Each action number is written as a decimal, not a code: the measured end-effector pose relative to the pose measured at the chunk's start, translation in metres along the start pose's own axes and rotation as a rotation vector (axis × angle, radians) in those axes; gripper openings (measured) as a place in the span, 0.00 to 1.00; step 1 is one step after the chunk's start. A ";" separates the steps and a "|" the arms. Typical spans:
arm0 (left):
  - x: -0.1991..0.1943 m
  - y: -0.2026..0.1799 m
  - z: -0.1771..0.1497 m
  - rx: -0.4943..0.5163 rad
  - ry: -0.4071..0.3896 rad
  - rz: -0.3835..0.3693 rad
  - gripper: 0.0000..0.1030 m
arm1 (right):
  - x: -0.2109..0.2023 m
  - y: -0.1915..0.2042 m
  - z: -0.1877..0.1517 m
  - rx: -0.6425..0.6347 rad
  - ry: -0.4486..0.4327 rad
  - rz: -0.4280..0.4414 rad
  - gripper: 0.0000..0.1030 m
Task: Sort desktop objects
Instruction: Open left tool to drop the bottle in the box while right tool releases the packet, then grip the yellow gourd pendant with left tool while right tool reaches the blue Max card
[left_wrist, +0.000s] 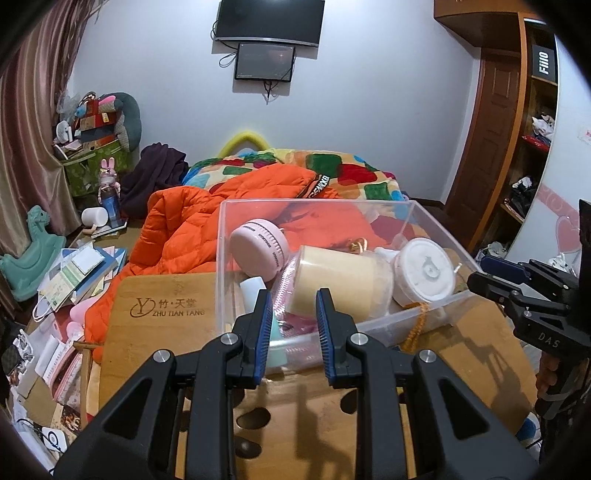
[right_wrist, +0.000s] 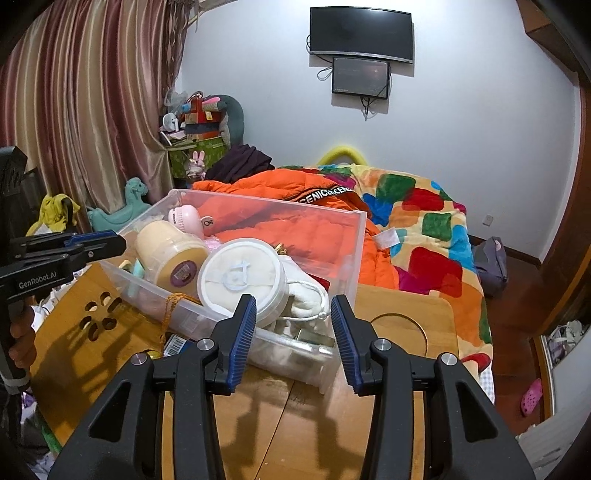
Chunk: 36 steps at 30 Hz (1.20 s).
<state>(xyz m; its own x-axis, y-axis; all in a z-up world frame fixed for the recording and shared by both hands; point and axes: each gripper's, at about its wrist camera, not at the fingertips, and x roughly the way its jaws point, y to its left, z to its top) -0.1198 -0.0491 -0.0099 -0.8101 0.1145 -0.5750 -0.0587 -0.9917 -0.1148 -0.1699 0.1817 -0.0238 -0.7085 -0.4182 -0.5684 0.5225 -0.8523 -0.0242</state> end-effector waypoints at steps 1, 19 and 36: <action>-0.002 -0.001 0.000 0.000 -0.001 -0.002 0.23 | -0.002 0.000 -0.001 0.003 -0.002 0.002 0.39; -0.032 -0.038 -0.023 0.059 -0.013 0.016 0.61 | -0.044 0.011 -0.019 0.025 -0.069 -0.014 0.62; 0.017 -0.073 -0.061 0.125 0.148 -0.007 0.69 | -0.048 0.006 -0.050 0.065 -0.050 -0.034 0.72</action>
<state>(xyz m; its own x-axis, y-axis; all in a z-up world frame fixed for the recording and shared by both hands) -0.0941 0.0292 -0.0608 -0.7153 0.1197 -0.6885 -0.1432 -0.9894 -0.0232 -0.1095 0.2123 -0.0377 -0.7489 -0.4029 -0.5262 0.4673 -0.8840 0.0119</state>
